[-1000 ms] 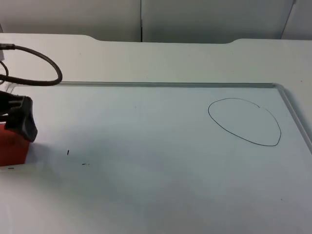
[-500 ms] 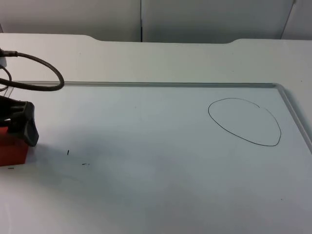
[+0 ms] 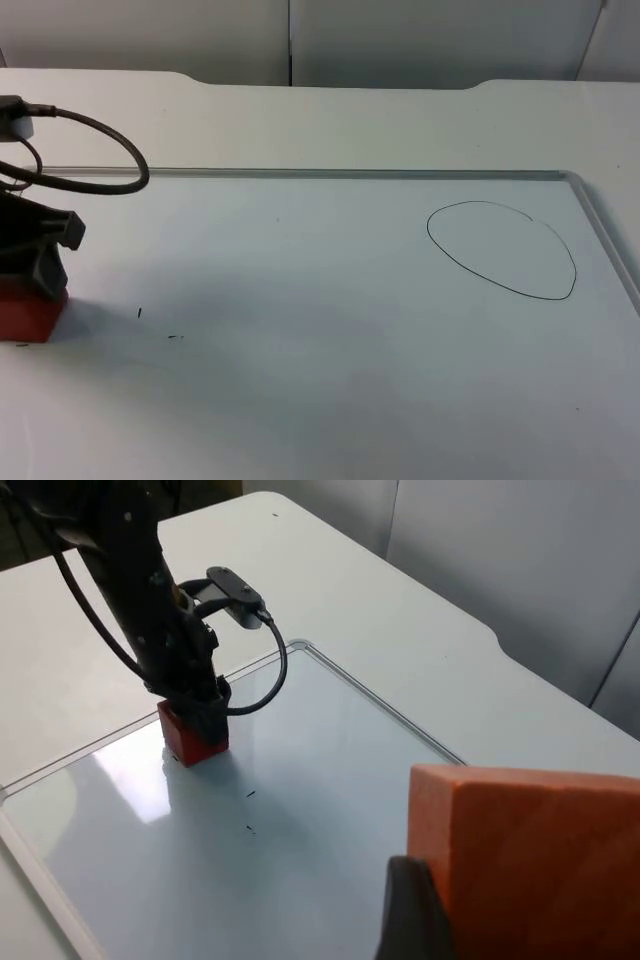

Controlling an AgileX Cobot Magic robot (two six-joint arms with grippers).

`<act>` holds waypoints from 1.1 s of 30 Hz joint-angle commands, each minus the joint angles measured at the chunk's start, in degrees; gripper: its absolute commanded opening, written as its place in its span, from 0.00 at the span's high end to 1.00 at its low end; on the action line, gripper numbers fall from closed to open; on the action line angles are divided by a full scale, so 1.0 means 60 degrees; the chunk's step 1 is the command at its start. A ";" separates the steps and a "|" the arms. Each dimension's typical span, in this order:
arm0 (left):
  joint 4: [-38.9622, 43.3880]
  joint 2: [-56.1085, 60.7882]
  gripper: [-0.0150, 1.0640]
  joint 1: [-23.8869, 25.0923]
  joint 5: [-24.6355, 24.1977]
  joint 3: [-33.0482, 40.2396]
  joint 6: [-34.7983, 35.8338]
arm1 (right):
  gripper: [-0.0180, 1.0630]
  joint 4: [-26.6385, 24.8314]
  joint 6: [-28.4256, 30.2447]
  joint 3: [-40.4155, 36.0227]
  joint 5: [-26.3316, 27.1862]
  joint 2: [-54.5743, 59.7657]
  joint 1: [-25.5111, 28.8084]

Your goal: Pick up one cube with the left hand and another cube with the right hand. First place the cube in the right hand at the target position, then stack the cube in the left hand on top.

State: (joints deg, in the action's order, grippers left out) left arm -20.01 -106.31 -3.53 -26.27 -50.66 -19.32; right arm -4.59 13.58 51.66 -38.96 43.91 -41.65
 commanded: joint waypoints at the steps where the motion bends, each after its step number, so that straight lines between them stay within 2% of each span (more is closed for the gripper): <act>1: -0.0054 -0.0011 0.80 -0.0052 -0.0098 -0.0015 0.0063 | 0.99 0.0007 0.0042 0.0001 0.0221 -0.0048 -0.0027; 4: -0.0072 0.0072 0.83 -0.0052 -0.0300 -0.0015 0.0063 | 0.99 0.0007 0.0060 0.0001 0.0244 -0.0048 -0.0027; 9: -0.0224 0.0995 0.84 -0.0052 -0.0757 -0.0015 0.0079 | 0.99 0.0039 0.0057 0.0001 0.0244 -0.0048 -0.0027; 13: -0.0322 0.3093 0.84 -0.0052 -0.1375 -0.0015 0.0079 | 0.99 0.0030 0.0057 0.0001 0.0264 -0.0048 -0.0027; 14: -0.0322 0.3093 0.84 -0.0052 -0.1375 -0.0015 0.0079 | 0.99 0.0030 0.0057 0.0001 0.0264 -0.0048 -0.0027; 18: -0.0256 0.6023 0.84 -0.0052 -0.2073 -0.0015 0.0043 | 0.99 0.0030 0.0057 0.0001 0.0264 -0.0048 -0.0027; 19: -0.0256 0.6023 0.84 -0.0052 -0.2073 -0.0015 0.0043 | 0.99 0.0030 0.0057 0.0001 0.0264 -0.0048 -0.0027; 24: -0.0033 0.9844 0.84 -0.0052 -0.2762 -0.0015 0.0043 | 0.99 0.0030 0.0057 0.0001 0.0264 -0.0048 -0.0027; 25: -0.0033 0.9844 0.84 -0.0052 -0.2762 -0.0015 0.0043 | 0.99 0.0030 0.0057 0.0001 0.0264 -0.0048 -0.0027; 30: 0.0081 1.2672 0.84 -0.0052 -0.4027 0.0008 0.0307 | 0.99 0.0030 0.0057 0.0001 0.0264 -0.0048 -0.0027; 33: 0.0409 1.3338 0.84 -0.0052 -0.4504 0.0008 0.0675 | 0.99 0.0030 0.0057 0.0001 0.0264 -0.0048 -0.0027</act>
State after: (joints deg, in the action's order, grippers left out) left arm -18.63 -28.03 -3.53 -51.33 -50.66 -16.89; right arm -4.49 13.69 51.66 -38.96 43.91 -41.65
